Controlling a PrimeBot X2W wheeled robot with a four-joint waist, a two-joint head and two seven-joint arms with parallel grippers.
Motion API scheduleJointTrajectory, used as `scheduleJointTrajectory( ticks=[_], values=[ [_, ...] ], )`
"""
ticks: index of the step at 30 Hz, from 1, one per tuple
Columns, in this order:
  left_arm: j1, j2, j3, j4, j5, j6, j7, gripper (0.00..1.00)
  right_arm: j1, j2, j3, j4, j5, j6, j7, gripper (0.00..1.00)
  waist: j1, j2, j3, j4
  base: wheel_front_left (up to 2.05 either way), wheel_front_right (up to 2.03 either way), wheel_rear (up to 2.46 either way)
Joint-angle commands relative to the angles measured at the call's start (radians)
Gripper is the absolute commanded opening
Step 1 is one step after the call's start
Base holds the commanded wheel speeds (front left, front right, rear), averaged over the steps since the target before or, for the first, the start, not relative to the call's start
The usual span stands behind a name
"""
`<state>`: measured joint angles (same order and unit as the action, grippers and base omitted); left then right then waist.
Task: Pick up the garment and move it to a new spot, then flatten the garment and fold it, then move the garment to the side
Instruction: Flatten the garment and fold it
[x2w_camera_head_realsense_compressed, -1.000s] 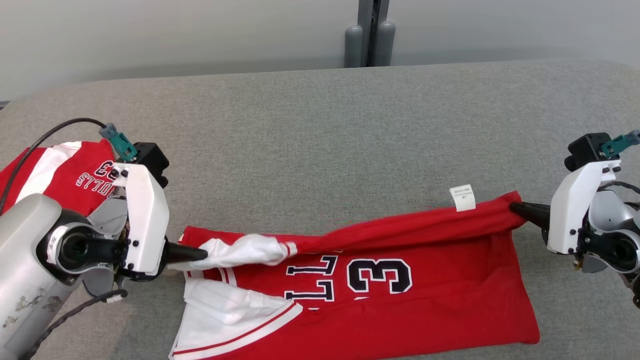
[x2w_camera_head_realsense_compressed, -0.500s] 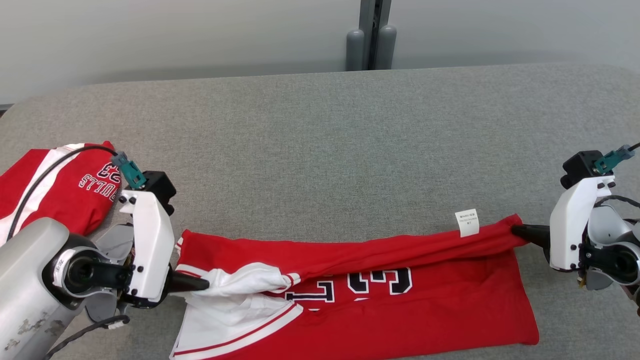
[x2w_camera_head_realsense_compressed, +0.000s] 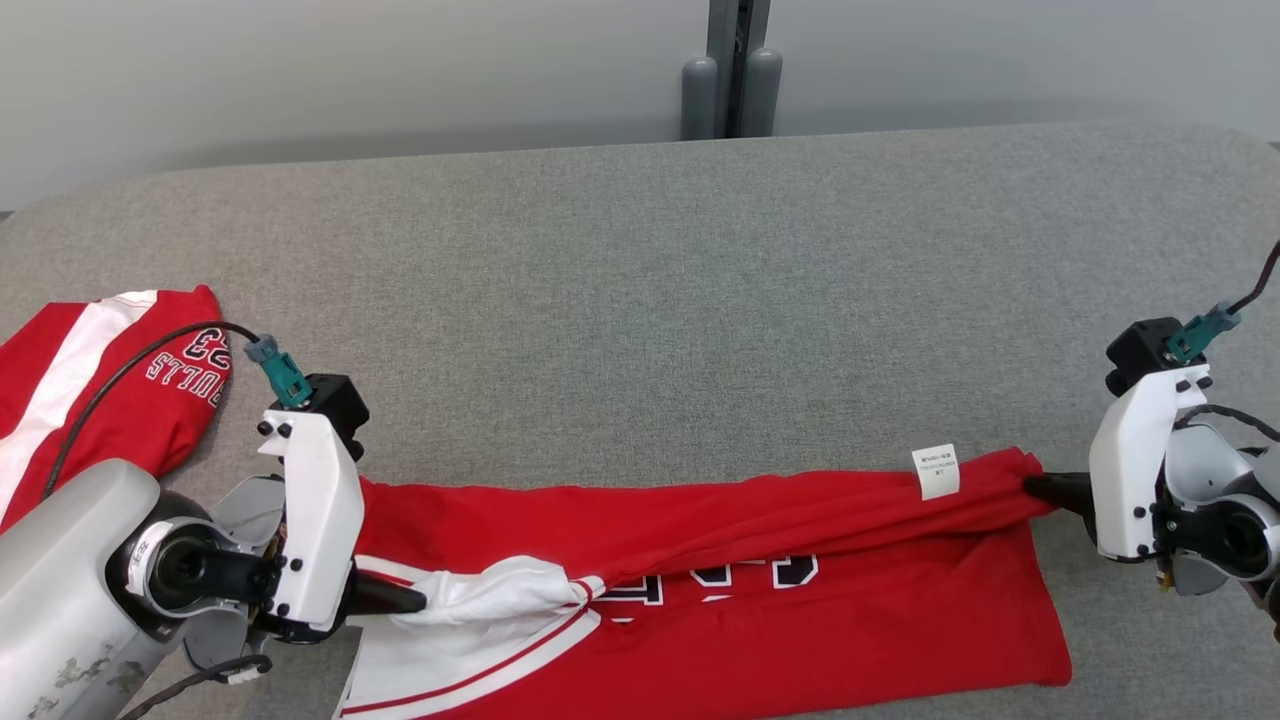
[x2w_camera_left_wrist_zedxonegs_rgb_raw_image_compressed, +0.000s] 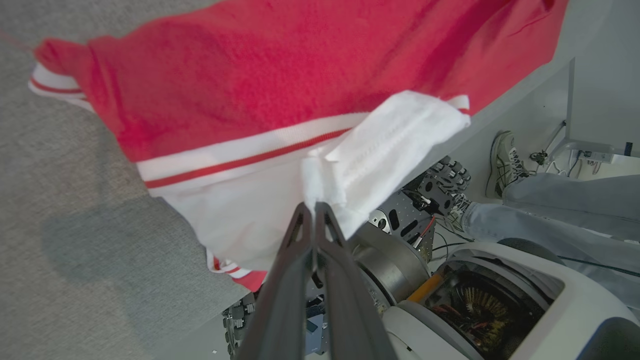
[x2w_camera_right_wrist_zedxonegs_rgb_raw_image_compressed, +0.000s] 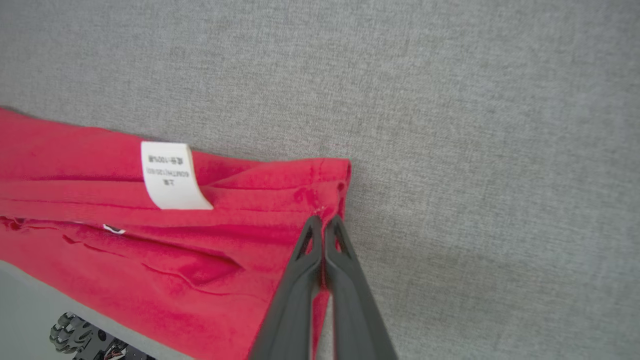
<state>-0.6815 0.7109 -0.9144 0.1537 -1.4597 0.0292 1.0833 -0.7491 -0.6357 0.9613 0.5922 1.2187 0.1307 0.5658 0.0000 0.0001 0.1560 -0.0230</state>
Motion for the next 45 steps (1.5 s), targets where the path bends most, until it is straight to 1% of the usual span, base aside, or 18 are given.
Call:
scheduleJointTrajectory(
  ticks=[1, 2, 3, 4, 11, 17, 18, 24, 27, 29, 31, 34, 37, 41, 45],
  values=[
    [0.018, -0.001, -0.003, 0.006, 0.006, 0.004, 0.0, 0.0, -0.009, -0.008, 0.008, 0.006, -0.003, 0.0, -0.003, 0.0, 0.0, -0.0001, -0.003, 0.0, 0.0, 0.0, 0.0],
    [0.021, -0.002, -0.004, 0.007, 0.007, 0.003, 0.0, 0.15, -0.009, -0.009, 0.012, 0.008, -0.004, 0.0, -0.005, 0.24, 0.0, -0.0001, -0.004, 0.0, 0.0, 0.0, 0.0],
    [0.023, -0.003, -0.005, 0.009, 0.008, 0.002, -0.002, 0.68, -0.01, -0.01, 0.018, 0.012, -0.005, 0.0, -0.004, 0.42, 0.0, -0.0001, -0.006, 0.0, 0.0, 0.0, 0.0],
    [0.024, -0.003, -0.01, 0.011, 0.009, 0.001, 0.001, 1.0, -0.011, -0.011, 0.023, 0.015, -0.006, 0.0, -0.005, 1.0, 0.0, -0.0001, -0.008, -0.001, 0.0, 0.0, 0.0],
    [0.021, 0.008, -0.012, 0.02, 0.023, -0.009, -0.004, 1.0, -0.007, -0.019, 0.046, 0.023, 0.003, 0.0, -0.007, 1.0, 0.0, -0.0001, -0.04, 0.0, 0.0, 0.0, 0.0],
    [0.026, 0.007, 0.016, 0.018, 0.016, -0.021, -0.048, 1.0, 0.002, -0.043, 0.03, 0.009, 0.025, 0.0, -0.044, 1.0, 0.0, -0.0001, -0.078, 0.005, 0.0, 0.0, 0.0],
    [0.024, 0.007, 0.023, 0.017, 0.026, -0.023, -0.068, 1.0, 0.005, -0.05, 0.023, 0.004, 0.031, 0.0, -0.059, 1.0, 0.0, -0.0001, -0.085, 0.006, 0.0, 0.0, 0.0],
    [0.049, -0.002, 0.068, 0.012, 0.068, -0.067, -0.218, 1.0, 0.046, -0.083, -0.05, -0.046, 0.06, 0.0, -0.225, 1.0, 0.0, -0.0001, -0.127, 0.013, 0.0, 0.0, 0.0],
    [0.07, -0.002, 0.102, -0.001, 0.097, -0.081, -0.335, 1.0, 0.083, -0.092, -0.091, -0.065, 0.053, 0.0, -0.346, 1.0, 0.0, -0.0001, -0.143, 0.016, 0.0, 0.0, 0.0],
    [0.092, 0.0, 0.127, -0.011, 0.128, -0.083, -0.425, 1.0, 0.116, -0.092, -0.118, -0.072, 0.046, 0.0, -0.432, 1.0, 0.0, -0.0001, -0.151, 0.018, 0.0, 0.0, 0.0],
    [0.119, 0.0, 0.155, -0.02, 0.16, -0.072, -0.528, 1.0, 0.146, -0.086, -0.152, -0.074, 0.035, 0.0, -0.531, 1.0, 0.0, -0.0001, -0.156, 0.02, 0.0, 0.0, 0.0],
    [0.167, 0.001, 0.204, -0.033, 0.214, -0.04, -0.695, 1.0, 0.191, -0.068, -0.197, -0.078, 0.002, 0.0, -0.681, 1.0, 0.0, -0.0001, -0.159, 0.019, 0.0, 0.0, 0.0],
    [0.229, 0.013, 0.243, -0.045, 0.285, 0.018, -0.861, 1.0, 0.233, -0.046, -0.235, -0.071, -0.034, 0.0, -0.784, 1.0, 0.0, -0.0001, -0.159, 0.016, 0.0, 0.0, 0.0],
    [0.325, 0.009, 0.289, -0.084, 0.344, 0.091, -1.054, 1.0, 0.281, 0.004, -0.307, -0.085, -0.099, 0.0, -0.827, 1.0, 0.0, -0.0001, -0.156, 0.015, 0.0, 0.0, 0.0],
    [0.415, -0.016, 0.32, -0.129, 0.416, 0.168, -1.238, 1.0, 0.35, 0.068, -0.446, -0.127, -0.188, 0.0, -0.832, 1.0, 0.0, -0.0001, -0.149, 0.021, 0.0, 0.0, 0.0]
  ],
)
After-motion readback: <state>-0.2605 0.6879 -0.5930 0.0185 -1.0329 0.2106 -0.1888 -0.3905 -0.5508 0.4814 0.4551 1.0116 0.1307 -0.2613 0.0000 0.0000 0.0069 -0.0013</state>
